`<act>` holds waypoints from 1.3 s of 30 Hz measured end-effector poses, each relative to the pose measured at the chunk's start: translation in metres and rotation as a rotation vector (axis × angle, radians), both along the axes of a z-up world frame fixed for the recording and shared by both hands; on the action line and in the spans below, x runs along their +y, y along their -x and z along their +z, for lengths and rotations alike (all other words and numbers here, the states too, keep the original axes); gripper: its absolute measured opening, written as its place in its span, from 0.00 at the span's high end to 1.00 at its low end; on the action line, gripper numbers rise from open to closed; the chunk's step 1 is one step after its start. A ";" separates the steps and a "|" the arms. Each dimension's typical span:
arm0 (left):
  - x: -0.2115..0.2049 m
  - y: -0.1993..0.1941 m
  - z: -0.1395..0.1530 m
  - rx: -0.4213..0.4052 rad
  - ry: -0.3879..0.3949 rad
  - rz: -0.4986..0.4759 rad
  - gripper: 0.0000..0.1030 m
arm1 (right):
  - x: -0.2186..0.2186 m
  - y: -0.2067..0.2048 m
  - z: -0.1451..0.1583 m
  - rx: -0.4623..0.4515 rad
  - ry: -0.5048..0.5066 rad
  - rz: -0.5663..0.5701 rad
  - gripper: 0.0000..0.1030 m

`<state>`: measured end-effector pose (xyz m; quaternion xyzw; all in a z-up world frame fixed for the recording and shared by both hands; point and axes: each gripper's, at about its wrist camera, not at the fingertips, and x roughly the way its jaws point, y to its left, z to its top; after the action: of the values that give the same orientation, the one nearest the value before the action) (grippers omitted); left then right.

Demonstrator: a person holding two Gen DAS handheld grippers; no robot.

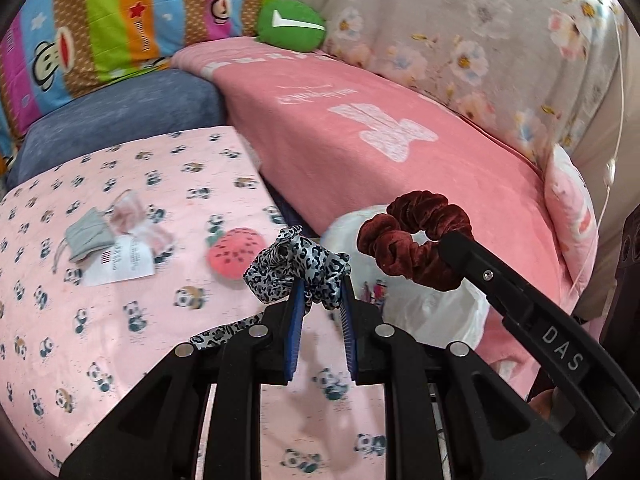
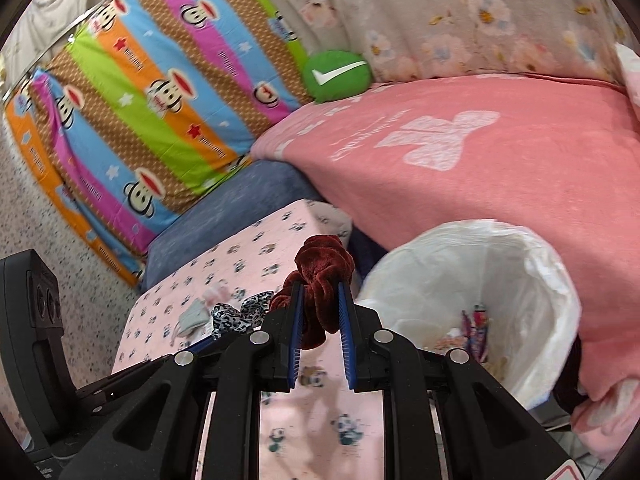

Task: Collect trash
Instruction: 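Carry the scarf and red scrunchie with both tools over the trash bin, then open both tools to drop the scarf and scrunchie into the bin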

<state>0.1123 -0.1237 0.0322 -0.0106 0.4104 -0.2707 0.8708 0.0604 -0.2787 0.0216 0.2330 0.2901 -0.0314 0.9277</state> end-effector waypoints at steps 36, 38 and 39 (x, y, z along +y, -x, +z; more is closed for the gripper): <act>-0.102 0.009 -0.017 -0.006 -0.044 -0.123 0.53 | -0.099 0.034 -0.033 0.032 -0.063 -0.167 0.79; -0.098 0.008 -0.017 -0.010 -0.047 -0.117 0.52 | -0.097 0.032 -0.034 0.033 -0.059 -0.157 0.79; -0.096 0.007 -0.018 -0.010 -0.049 -0.111 0.52 | -0.096 0.031 -0.034 0.035 -0.056 -0.154 0.79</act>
<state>0.1050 -0.2196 0.0145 0.0349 0.4126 -0.3083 0.8564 0.0289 -0.3747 -0.0122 0.2798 0.2881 -0.0987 0.9105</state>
